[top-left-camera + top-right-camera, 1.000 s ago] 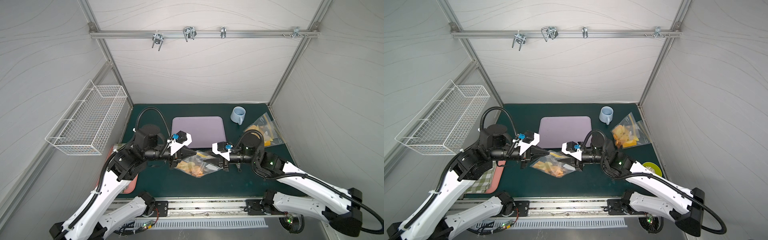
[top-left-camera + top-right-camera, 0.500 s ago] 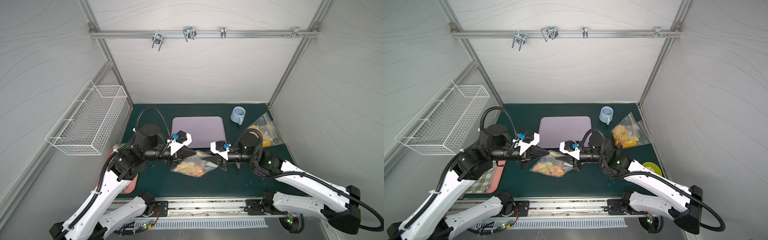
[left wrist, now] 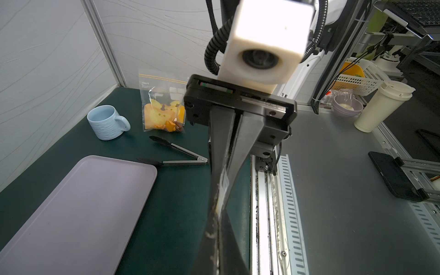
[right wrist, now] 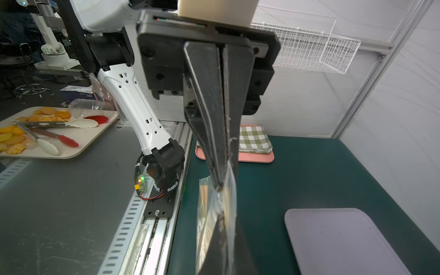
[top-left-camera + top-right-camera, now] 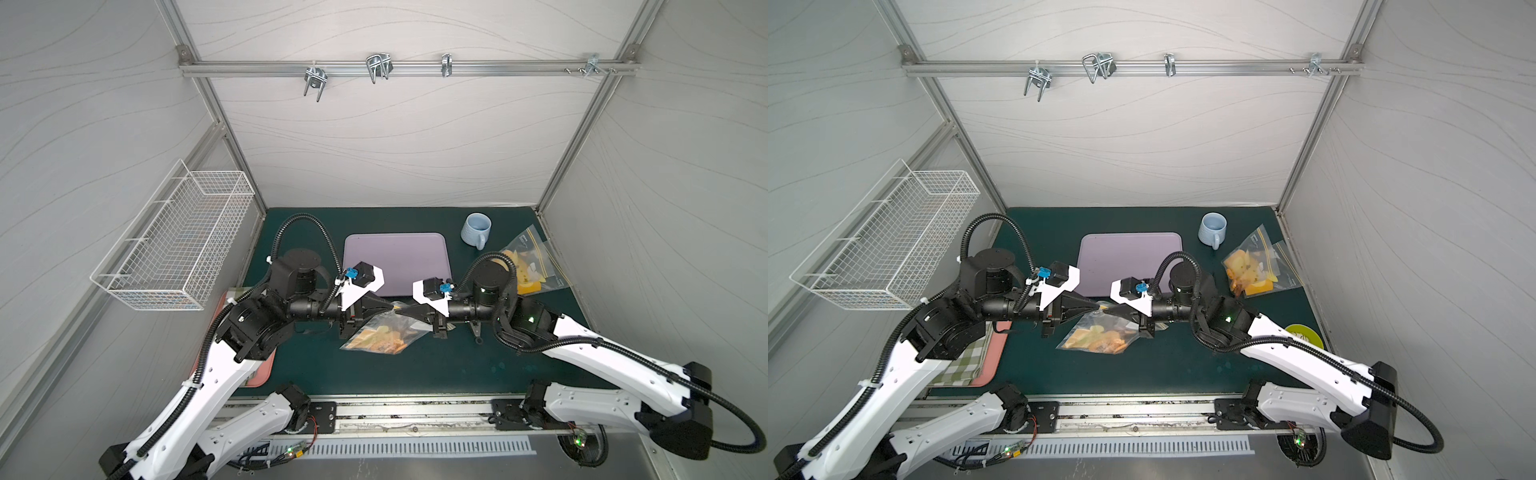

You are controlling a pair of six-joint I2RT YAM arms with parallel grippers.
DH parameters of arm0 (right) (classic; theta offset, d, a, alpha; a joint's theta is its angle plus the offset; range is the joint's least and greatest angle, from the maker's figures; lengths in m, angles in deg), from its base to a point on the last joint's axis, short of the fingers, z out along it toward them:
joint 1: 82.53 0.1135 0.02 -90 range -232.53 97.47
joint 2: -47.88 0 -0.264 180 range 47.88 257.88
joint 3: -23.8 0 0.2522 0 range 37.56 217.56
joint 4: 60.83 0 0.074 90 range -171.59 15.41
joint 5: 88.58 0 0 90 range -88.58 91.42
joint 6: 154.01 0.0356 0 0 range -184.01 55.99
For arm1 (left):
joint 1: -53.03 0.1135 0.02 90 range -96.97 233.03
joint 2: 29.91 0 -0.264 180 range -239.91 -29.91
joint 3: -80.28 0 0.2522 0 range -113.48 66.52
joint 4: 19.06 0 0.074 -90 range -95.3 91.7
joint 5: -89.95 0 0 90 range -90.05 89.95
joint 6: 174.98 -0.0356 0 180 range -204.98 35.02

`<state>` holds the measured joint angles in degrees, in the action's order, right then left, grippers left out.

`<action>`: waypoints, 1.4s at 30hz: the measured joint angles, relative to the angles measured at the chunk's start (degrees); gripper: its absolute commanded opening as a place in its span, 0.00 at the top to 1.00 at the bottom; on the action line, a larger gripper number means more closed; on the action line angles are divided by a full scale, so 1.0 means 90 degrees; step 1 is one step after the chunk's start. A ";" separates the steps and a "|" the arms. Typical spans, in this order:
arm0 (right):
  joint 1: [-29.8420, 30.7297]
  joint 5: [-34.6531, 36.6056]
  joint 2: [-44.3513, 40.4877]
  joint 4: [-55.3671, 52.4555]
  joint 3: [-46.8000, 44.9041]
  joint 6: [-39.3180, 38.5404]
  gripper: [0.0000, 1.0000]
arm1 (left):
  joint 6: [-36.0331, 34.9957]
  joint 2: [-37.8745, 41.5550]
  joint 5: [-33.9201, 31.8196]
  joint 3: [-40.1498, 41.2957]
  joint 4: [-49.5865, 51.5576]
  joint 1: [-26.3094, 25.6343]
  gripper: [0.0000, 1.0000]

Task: Put the cookies into a resealable bag to prevent moisture
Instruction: Close the ziploc bag at the center of the board.

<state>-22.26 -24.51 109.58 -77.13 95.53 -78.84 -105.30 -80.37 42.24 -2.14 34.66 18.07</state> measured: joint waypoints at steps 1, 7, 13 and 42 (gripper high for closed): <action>0.0002 -0.0002 0.0022 0.0002 0.0019 0.0002 0.67 | 0.0000 0.0000 -0.0002 0.0000 0.0000 0.0002 1.00; 0.0053 0.0017 0.0051 0.0068 0.0044 -0.0005 0.70 | 0.0000 -0.0015 0.0017 0.0000 0.0002 0.0000 1.00; 0.0073 0.0046 0.0056 0.0131 0.0083 -0.0012 1.00 | 0.0000 -0.0017 0.0022 0.0000 0.0002 -0.0002 1.00; 0.0095 0.1443 -0.1151 -0.0624 -0.0687 -0.0114 1.00 | 0.0199 0.0100 -0.0197 0.0146 -0.0308 -0.0007 0.32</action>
<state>-21.41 -11.53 99.21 -82.75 89.35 -79.87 -103.51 -79.47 40.47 -0.83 31.89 18.00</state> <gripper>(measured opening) 0.050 0.343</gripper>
